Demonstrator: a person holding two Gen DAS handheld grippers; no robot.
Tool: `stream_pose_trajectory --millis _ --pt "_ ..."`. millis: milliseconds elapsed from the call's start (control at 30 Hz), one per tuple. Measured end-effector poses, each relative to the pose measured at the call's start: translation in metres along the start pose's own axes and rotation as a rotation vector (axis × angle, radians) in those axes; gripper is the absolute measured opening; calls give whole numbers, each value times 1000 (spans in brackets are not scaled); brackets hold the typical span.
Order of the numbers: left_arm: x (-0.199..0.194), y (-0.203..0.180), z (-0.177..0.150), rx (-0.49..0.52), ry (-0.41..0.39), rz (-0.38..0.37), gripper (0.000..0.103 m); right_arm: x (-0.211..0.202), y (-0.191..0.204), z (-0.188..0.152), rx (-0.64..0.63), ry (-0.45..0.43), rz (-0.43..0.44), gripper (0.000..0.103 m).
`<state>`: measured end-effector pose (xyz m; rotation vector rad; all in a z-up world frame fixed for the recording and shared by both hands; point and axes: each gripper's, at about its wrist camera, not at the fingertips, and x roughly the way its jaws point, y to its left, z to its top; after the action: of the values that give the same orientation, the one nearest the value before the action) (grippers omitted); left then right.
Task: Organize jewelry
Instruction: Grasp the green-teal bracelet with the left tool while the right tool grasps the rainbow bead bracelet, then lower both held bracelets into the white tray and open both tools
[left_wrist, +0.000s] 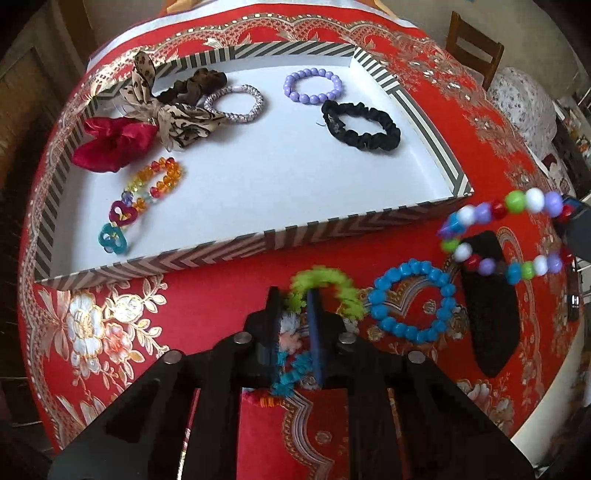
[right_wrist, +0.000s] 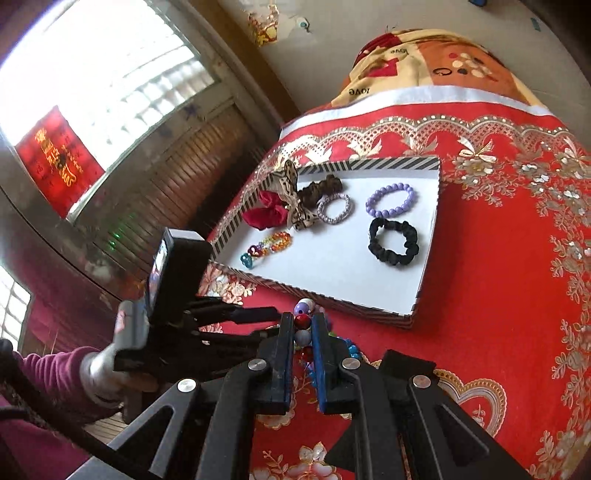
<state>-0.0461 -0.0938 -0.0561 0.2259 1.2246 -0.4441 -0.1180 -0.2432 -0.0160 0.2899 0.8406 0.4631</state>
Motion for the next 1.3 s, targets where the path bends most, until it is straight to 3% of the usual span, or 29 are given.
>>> stream_pose_trajectory --millis 100,467,800,1000,1300 --pt "-3 9 -4 -65 11 -46 12 -6 0 0 3 -18 1 9" --pt "-78 22 -7 -183 -126 -86 12 -19 5 9 -10 -55 20 9" --pt "-135 32 1 -222 -249 -43 12 -29 16 21 -51 -91 29 9" --pt "-150 36 19 -228 -301 -13 12 -29 18 33 -58 -108 23 9" --pt "-144 39 45 -220 -318 -4 12 -17 19 48 -64 -103 0 9"
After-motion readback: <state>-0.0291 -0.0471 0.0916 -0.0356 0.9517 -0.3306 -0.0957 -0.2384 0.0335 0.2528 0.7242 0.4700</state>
